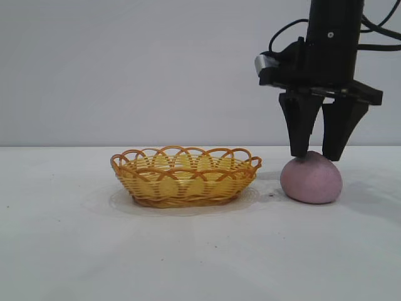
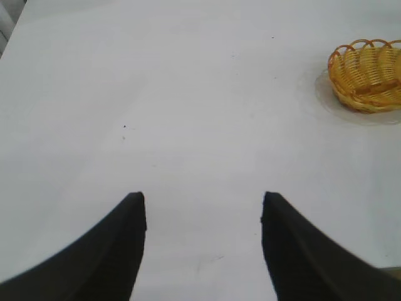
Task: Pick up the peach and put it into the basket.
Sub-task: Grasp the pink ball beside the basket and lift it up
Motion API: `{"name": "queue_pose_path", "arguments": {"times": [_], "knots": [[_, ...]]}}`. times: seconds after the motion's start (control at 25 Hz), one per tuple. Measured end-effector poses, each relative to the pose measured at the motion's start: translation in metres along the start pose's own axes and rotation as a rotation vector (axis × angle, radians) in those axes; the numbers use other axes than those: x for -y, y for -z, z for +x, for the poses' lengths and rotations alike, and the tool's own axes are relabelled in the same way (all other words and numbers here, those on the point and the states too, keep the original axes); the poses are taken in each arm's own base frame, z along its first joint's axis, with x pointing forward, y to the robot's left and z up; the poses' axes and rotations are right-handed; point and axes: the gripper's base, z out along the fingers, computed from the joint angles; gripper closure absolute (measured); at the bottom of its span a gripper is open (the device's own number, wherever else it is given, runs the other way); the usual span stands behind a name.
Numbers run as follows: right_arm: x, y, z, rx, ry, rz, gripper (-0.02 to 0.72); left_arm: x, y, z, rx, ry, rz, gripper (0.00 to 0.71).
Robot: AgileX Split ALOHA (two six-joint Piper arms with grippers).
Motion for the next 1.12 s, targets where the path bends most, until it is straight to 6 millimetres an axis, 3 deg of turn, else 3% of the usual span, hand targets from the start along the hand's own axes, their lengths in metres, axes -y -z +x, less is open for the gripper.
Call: {"name": "queue_pose_path", "arguments": {"times": [0.04,0.24,0.32,0.36,0.52,0.84,1.0,1.12], "knots": [[0.001,-0.003,0.000,-0.007,-0.001,-0.001,0.367,0.000,0.000,0.000,0.000,0.000,0.000,0.352],[0.002,-0.009,-0.002,-0.021,0.005,-0.002,0.622,0.000,0.000,0.000,0.000,0.000,0.000,0.352],[0.002,-0.008,-0.003,-0.017,0.015,-0.002,0.645,0.000,0.000,0.000,0.000,0.000,0.000,0.352],[0.002,-0.007,-0.003,-0.015,0.016,-0.002,0.703,0.000,0.000,0.000,0.000,0.000,0.000,0.352],[0.000,0.008,-0.010,0.027,0.031,0.007,0.703,0.000,0.000,0.000,0.000,0.000,0.000,0.352],[-0.019,0.074,-0.008,0.219,0.054,-0.032,0.703,0.000,0.000,0.000,0.000,0.000,0.000,0.352],[-0.034,0.077,-0.007,0.226,0.070,-0.077,0.703,0.000,0.000,0.000,0.000,0.000,0.000,0.352],[-0.057,0.069,-0.008,0.203,0.124,-0.082,0.703,0.000,0.000,0.000,0.000,0.000,0.000,0.352]]}}
